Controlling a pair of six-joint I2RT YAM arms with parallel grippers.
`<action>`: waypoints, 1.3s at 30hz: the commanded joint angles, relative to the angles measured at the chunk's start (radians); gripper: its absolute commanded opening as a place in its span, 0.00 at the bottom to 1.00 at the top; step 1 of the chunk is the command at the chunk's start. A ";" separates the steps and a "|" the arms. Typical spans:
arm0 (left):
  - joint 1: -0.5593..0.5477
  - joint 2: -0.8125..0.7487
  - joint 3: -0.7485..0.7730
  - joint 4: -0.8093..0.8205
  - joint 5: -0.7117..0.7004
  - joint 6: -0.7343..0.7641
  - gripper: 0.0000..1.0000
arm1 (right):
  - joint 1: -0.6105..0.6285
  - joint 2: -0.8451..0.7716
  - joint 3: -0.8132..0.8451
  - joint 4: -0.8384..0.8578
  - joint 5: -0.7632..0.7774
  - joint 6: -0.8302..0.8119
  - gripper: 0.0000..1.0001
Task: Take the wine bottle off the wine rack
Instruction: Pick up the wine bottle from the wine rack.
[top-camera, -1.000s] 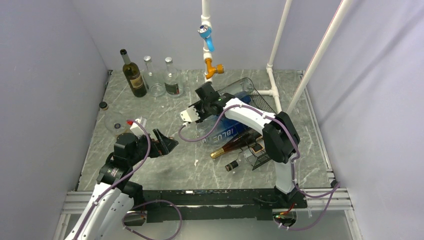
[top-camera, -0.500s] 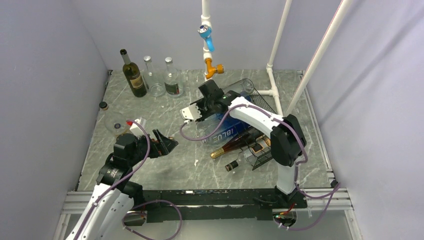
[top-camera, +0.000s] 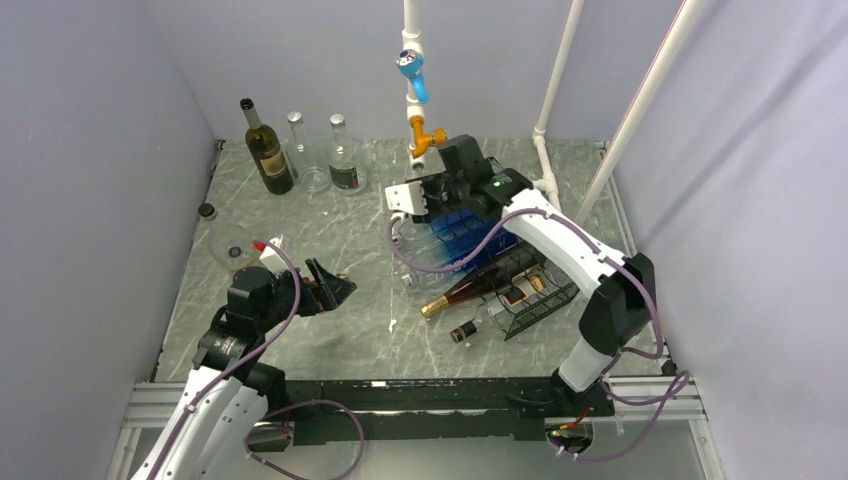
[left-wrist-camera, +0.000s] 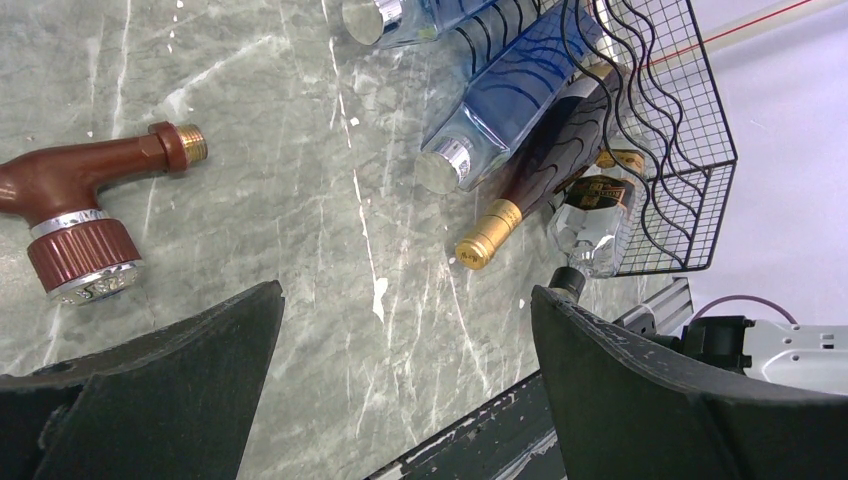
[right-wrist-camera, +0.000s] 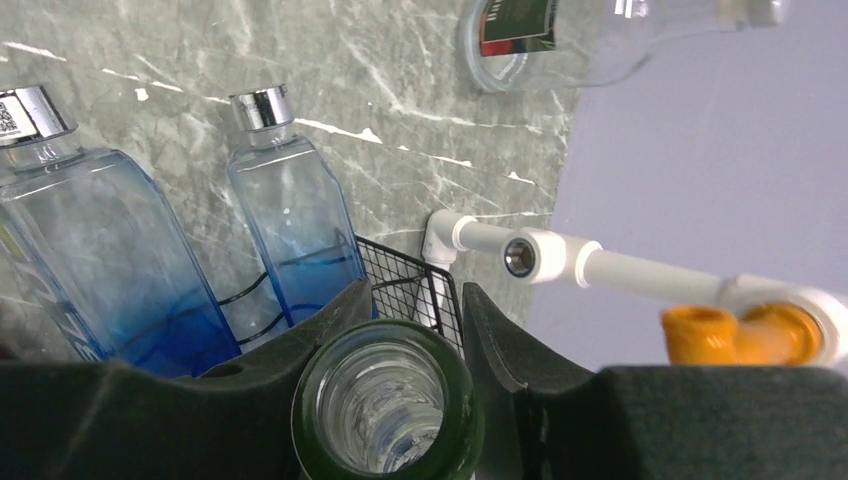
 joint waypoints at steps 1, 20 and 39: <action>-0.004 0.008 0.024 0.031 0.017 0.005 0.99 | -0.067 -0.090 0.032 -0.027 -0.158 0.128 0.00; -0.005 0.026 0.031 0.048 0.037 0.010 0.99 | -0.399 -0.160 0.069 0.122 -0.491 0.460 0.00; -0.005 0.014 0.032 0.073 0.052 0.024 0.99 | -0.474 -0.167 0.159 0.117 -0.616 0.601 0.00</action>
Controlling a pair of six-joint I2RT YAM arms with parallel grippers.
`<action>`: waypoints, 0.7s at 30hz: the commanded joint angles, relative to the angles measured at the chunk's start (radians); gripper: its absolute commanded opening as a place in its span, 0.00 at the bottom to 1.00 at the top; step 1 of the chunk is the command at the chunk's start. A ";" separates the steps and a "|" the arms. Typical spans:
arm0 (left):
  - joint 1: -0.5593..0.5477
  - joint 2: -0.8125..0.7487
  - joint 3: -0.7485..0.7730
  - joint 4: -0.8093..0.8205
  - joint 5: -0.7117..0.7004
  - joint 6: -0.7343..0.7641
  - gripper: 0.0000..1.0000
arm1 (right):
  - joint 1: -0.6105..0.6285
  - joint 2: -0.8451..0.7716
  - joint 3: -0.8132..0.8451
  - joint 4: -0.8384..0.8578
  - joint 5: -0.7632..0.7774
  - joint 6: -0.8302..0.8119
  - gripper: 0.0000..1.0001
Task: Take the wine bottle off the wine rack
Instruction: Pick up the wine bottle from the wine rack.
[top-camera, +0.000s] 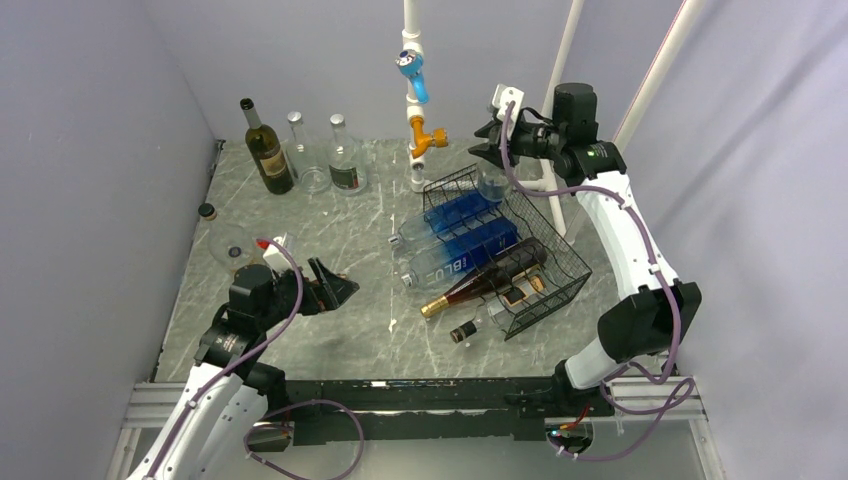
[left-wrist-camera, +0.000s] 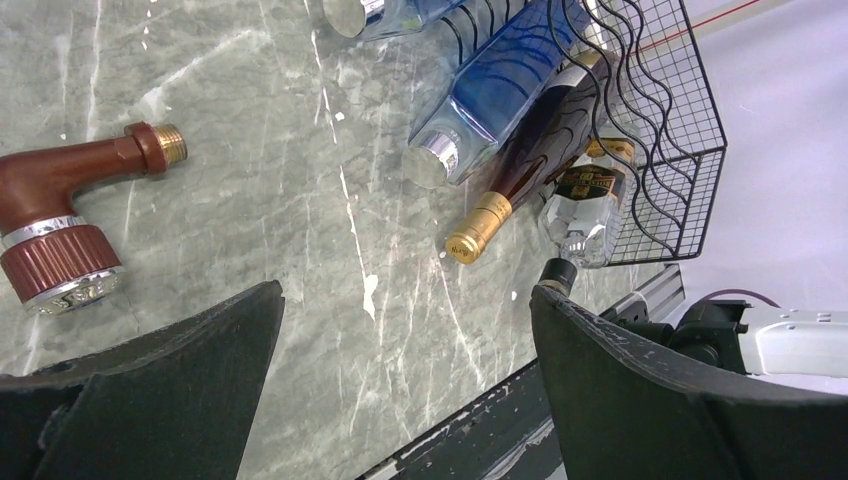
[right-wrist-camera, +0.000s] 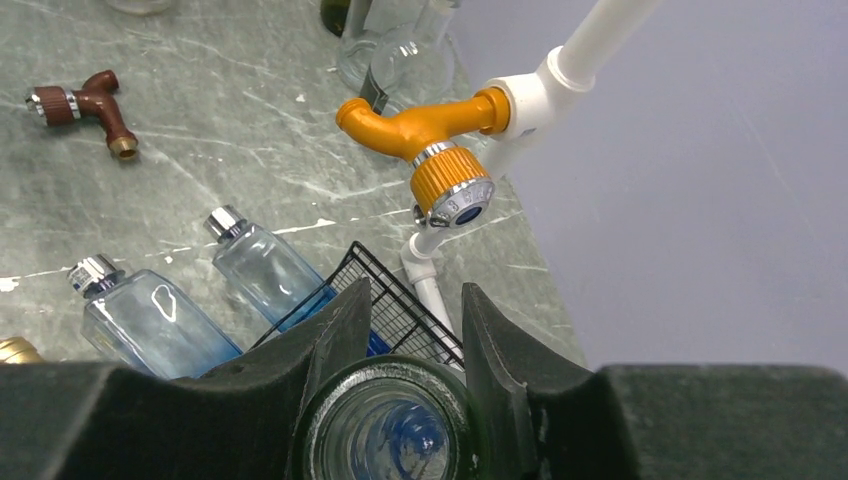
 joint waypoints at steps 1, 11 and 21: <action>-0.003 -0.015 0.034 0.051 0.016 0.023 0.99 | -0.010 -0.045 0.062 -0.019 -0.055 0.048 0.00; -0.003 -0.016 0.046 0.052 0.021 0.035 0.99 | -0.012 -0.073 0.063 -0.057 -0.114 0.066 0.00; -0.003 -0.013 0.062 0.045 0.024 0.040 0.99 | -0.013 -0.079 0.119 -0.088 -0.164 0.117 0.00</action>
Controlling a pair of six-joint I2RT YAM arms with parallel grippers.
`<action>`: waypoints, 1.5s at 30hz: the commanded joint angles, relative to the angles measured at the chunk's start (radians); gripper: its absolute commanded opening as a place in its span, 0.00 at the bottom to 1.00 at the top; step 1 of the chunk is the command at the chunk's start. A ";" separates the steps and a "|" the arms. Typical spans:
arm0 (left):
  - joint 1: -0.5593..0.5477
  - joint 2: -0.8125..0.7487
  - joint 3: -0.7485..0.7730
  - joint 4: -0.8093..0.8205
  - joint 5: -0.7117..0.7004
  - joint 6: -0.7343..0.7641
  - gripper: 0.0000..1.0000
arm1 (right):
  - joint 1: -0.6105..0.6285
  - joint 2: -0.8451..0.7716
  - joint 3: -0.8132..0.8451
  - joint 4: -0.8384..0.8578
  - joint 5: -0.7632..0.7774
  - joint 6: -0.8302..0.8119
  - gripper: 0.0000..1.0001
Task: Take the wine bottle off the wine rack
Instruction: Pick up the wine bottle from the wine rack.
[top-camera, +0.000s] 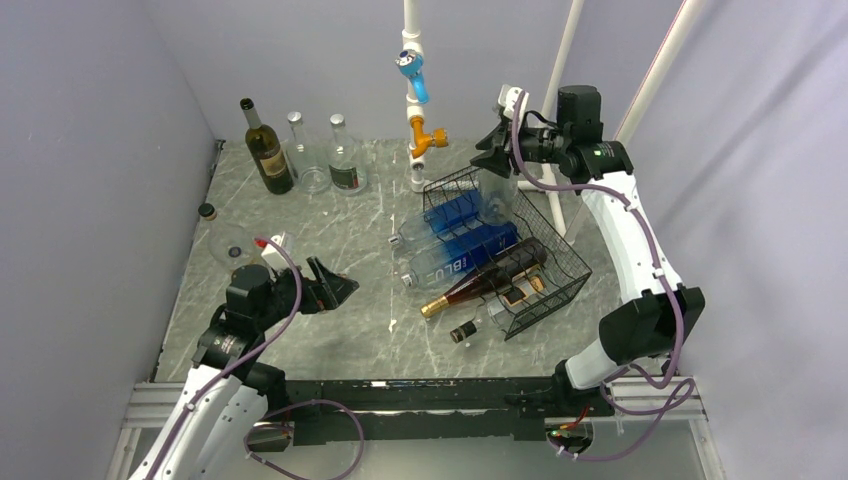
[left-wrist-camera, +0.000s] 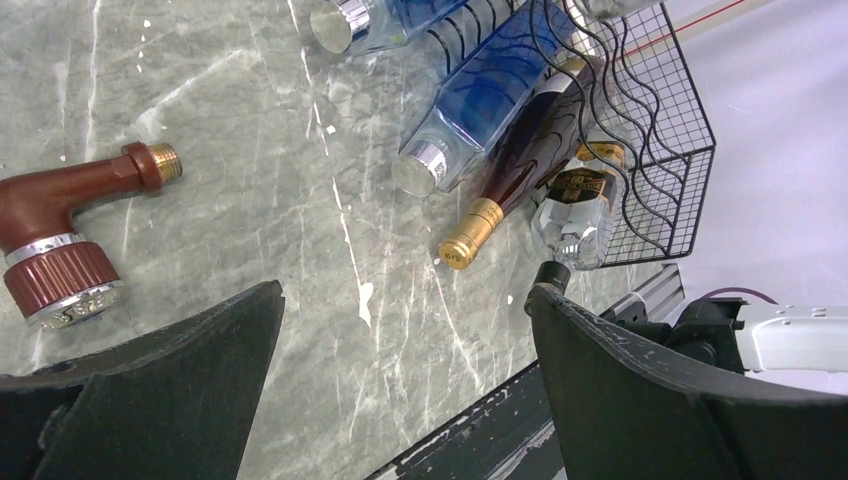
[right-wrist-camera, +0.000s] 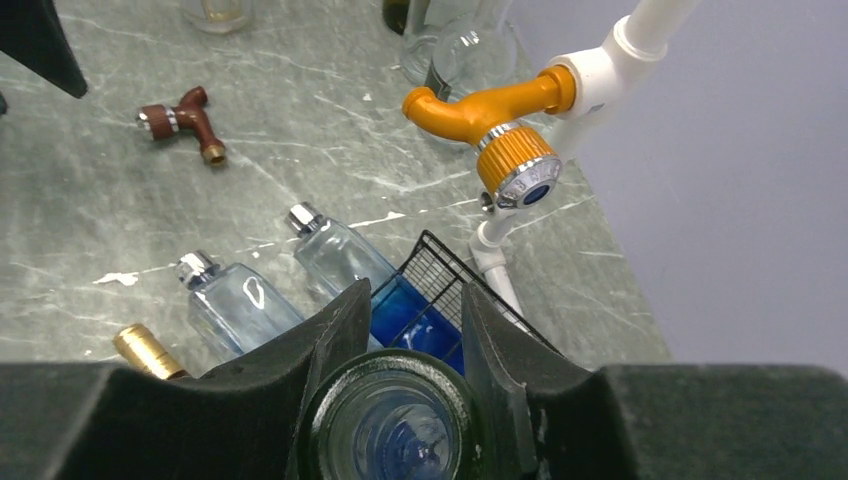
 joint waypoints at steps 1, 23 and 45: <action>-0.003 0.000 0.054 0.036 0.022 0.028 0.99 | -0.002 -0.066 0.110 0.026 -0.107 0.062 0.00; -0.003 0.015 0.070 0.040 0.027 0.032 0.99 | 0.008 -0.065 0.169 0.057 -0.229 0.227 0.00; -0.003 0.017 0.104 -0.007 -0.023 0.060 0.99 | 0.255 -0.031 0.224 0.039 -0.218 0.297 0.00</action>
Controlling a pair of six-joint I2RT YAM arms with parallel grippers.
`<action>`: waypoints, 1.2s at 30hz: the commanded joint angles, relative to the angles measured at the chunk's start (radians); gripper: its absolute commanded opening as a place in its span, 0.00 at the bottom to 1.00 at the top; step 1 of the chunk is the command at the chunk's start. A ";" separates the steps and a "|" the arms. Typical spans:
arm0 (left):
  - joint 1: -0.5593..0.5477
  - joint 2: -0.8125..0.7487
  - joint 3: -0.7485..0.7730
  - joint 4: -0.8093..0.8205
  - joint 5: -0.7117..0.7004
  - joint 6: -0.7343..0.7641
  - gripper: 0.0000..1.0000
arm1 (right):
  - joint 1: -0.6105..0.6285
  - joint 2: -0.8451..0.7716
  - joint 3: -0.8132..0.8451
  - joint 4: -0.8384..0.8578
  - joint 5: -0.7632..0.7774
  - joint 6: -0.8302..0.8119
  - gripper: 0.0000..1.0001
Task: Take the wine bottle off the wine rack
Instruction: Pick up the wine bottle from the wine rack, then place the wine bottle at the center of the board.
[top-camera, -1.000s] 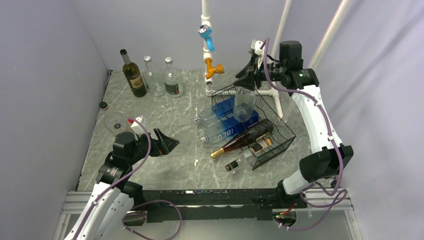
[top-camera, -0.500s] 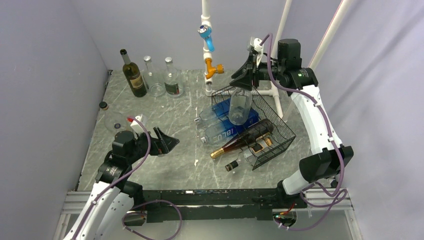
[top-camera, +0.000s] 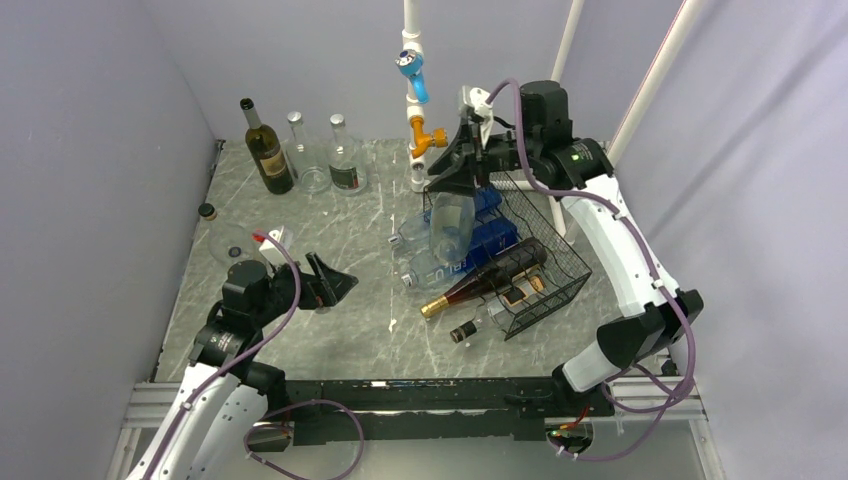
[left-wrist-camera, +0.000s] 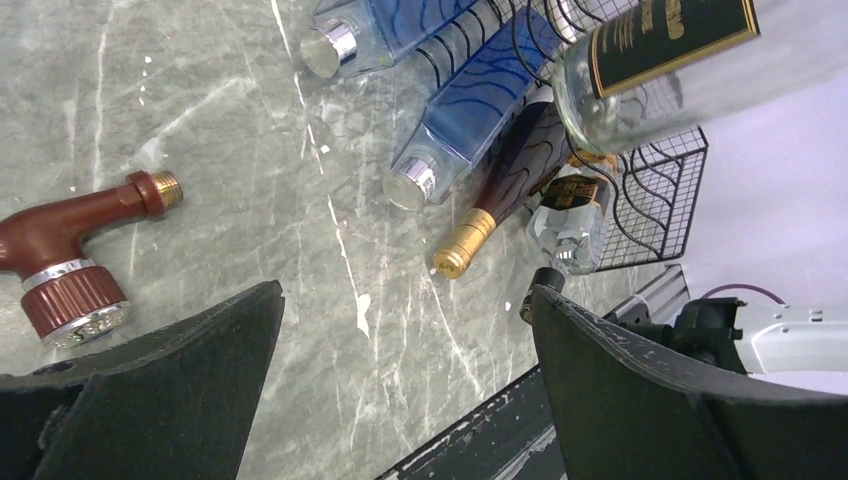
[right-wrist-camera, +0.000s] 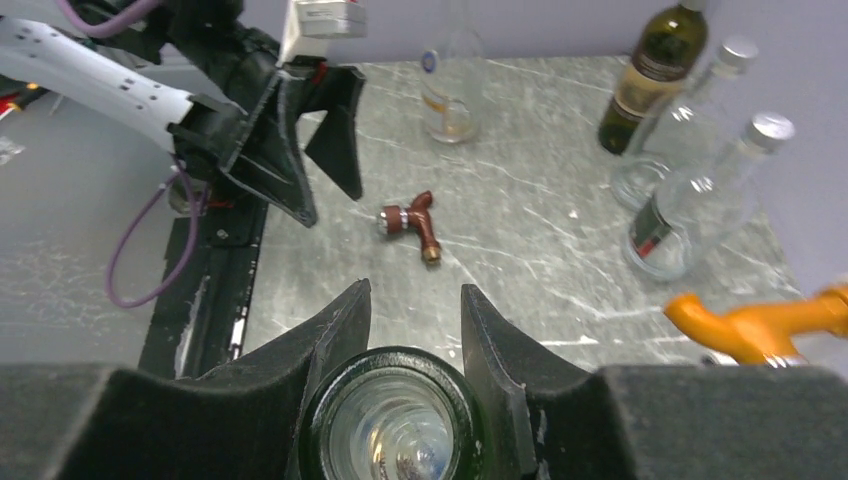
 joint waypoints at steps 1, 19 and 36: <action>-0.003 -0.010 0.053 -0.011 -0.044 0.029 0.99 | 0.071 -0.026 0.096 0.120 -0.048 0.039 0.00; -0.003 -0.182 0.060 -0.180 -0.297 0.021 0.99 | 0.429 0.094 0.106 0.067 0.089 -0.006 0.00; -0.003 -0.340 0.050 -0.285 -0.424 -0.009 0.99 | 0.616 0.230 0.057 0.075 0.168 -0.079 0.00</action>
